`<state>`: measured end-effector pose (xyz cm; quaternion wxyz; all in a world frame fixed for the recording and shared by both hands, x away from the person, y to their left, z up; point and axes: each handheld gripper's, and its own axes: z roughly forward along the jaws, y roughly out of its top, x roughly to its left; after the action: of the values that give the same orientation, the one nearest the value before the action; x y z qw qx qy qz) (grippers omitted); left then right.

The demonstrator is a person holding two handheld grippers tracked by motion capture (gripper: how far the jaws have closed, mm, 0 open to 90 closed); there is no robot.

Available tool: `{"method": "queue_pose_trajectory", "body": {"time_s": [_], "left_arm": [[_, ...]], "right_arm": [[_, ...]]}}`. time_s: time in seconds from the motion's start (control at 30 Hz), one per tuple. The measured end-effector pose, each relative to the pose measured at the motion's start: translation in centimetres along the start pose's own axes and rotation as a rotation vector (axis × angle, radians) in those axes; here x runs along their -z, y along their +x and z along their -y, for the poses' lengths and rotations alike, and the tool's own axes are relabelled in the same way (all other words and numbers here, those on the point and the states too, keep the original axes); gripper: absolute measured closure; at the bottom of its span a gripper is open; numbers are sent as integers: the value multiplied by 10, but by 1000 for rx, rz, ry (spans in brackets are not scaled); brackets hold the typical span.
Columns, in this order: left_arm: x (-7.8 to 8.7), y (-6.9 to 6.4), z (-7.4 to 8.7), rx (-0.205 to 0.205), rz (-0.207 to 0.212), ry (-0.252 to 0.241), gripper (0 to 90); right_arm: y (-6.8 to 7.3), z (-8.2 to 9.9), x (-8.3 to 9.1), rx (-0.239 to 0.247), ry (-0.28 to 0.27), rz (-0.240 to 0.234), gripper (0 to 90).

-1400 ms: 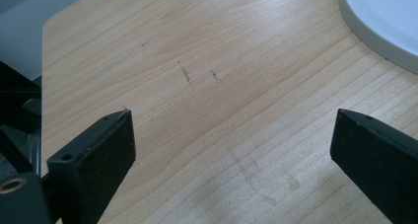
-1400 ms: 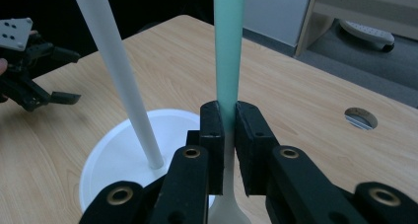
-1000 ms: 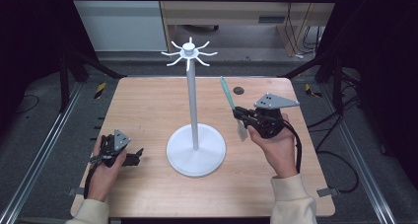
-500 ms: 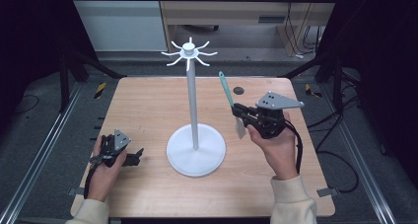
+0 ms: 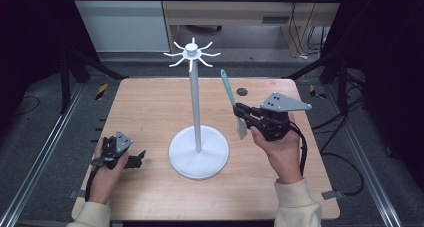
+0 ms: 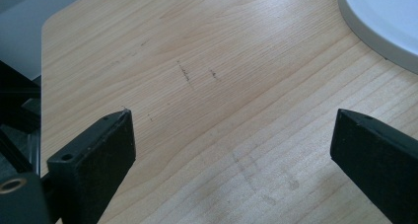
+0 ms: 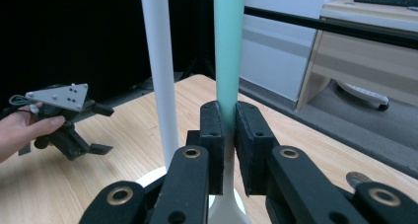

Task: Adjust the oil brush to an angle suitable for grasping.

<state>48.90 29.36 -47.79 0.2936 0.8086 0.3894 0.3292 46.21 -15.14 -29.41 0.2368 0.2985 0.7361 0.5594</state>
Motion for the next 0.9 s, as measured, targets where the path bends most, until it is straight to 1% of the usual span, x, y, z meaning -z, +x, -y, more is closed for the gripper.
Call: {"method": "queue_pose_trajectory", "body": {"time_s": [0.2,0.3,0.53,0.9], "left_arm": [[0,0,0,0,0,0,29],[0,0,0,-1,0,1,29],[0,0,0,-1,0,1,29],[0,0,0,-1,-1,2,29]], "right_arm": [[5,-6,4,9,-25,-8,825],[9,-10,8,14,-46,-13,825],[13,-15,14,23,-84,-24,825],[22,-25,23,36,-127,-42,825]]}}
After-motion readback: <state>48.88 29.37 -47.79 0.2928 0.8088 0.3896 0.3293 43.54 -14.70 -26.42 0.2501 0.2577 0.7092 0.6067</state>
